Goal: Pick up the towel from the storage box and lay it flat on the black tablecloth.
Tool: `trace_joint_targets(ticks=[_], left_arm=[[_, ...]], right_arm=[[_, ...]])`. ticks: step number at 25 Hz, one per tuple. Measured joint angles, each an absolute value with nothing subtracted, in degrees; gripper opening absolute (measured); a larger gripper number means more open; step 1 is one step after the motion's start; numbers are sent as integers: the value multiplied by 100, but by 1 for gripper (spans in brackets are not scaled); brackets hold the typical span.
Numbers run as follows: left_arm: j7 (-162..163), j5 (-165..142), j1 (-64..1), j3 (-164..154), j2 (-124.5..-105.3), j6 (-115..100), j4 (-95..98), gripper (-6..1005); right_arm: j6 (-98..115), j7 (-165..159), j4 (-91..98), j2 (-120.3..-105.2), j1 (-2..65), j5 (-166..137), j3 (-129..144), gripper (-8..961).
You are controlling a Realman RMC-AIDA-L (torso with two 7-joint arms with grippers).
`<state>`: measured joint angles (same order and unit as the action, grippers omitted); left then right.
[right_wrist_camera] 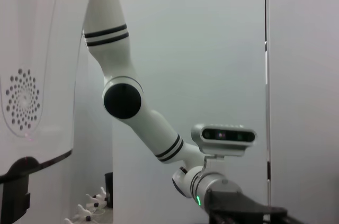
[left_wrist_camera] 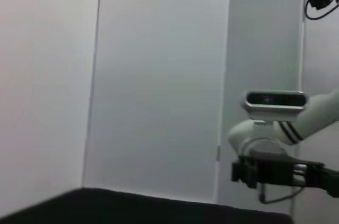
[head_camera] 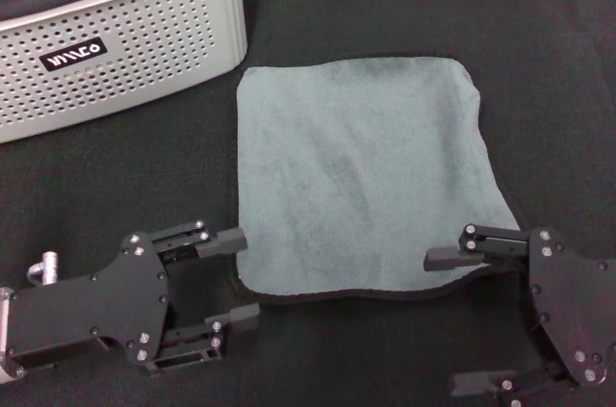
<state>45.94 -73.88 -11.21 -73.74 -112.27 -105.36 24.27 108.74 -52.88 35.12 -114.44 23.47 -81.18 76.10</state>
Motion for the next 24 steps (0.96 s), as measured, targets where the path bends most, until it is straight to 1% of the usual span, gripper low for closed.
trace_joint_targets(ticks=[3, 12, 24], left_arm=[[4760, -7473, -1142, -7373, -11200, -10591, 2482, 689], [4798, -7479, -1057, -7349, -11215, -10613, 2557, 684], [4932, -7488, -1069, -7348, -11205, -10614, 2560, 684]], right_arm=[[10900, -5289, 3537, -11436, 2346, -8128, 7586, 886], [10888, -5291, 3560, -11425, 2357, -8127, 7585, 886], [10873, -5291, 3560, -11452, 2368, -8109, 7585, 886]])
